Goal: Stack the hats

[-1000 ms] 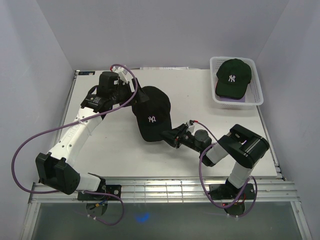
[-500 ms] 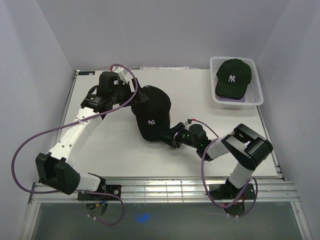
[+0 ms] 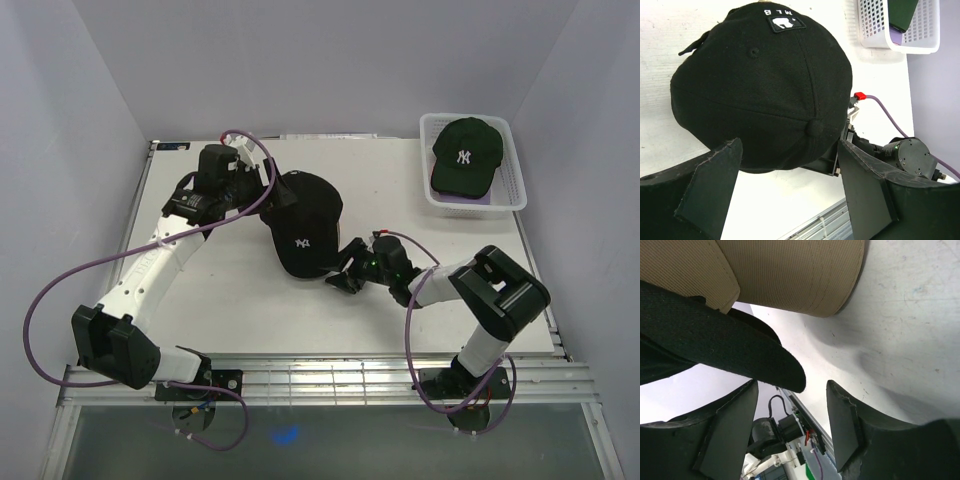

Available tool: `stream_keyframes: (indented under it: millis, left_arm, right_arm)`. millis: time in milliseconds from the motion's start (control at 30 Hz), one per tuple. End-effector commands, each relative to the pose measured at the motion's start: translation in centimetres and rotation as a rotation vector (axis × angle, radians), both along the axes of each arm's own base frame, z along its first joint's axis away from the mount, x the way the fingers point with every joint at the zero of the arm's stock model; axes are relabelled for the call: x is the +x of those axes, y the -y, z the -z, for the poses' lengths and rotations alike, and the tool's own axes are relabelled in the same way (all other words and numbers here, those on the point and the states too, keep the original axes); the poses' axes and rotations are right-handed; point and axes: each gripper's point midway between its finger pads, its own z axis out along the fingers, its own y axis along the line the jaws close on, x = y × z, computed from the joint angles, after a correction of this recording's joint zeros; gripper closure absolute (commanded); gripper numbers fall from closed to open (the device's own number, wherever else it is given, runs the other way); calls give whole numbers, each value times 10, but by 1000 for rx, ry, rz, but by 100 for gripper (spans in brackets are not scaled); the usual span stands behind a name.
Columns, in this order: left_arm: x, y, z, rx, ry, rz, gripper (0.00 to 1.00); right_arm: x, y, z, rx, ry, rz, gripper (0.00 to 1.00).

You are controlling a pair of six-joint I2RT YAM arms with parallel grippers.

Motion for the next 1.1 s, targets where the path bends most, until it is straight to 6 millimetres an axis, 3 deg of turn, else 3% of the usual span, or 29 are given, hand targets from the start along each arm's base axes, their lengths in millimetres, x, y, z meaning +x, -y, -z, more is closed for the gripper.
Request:
stream_keyframes:
  millis: [0,167,400,600,633,867,933,1033,1067]
  left_arm:
    - [-3,-5,-8,0,35,0,13]
    - [-2,-8,-10,-1,40,-2,13]
    - [0,-8,-14,-12,45,4,13]
    - [2,-6,-22,-26,59,13,13]
    - [1,-6,-24,-27,62,14,13]
    - [1,-2,-37,-45,87,40,13]
    - [0,-2,-38,-50,88,43,13]
    - [-2,-1,-46,-58,109,55,13]
    - [-2,-2,-48,-59,111,57,13]
  right_arm:
    - [8,1,-9,-32,47,-11,37]
    - [10,2,-20,-55,91,-21,37]
    - [7,11,-53,-100,181,-46,34]
    - [1,25,-69,-134,199,-51,31]
    - [-2,30,-64,-161,183,-55,30]
    - [0,75,-90,-187,251,-31,23]
    - [0,84,-89,-201,252,-37,22]
    - [30,117,-109,-199,295,38,23]
    - [51,145,-119,-173,292,102,24]
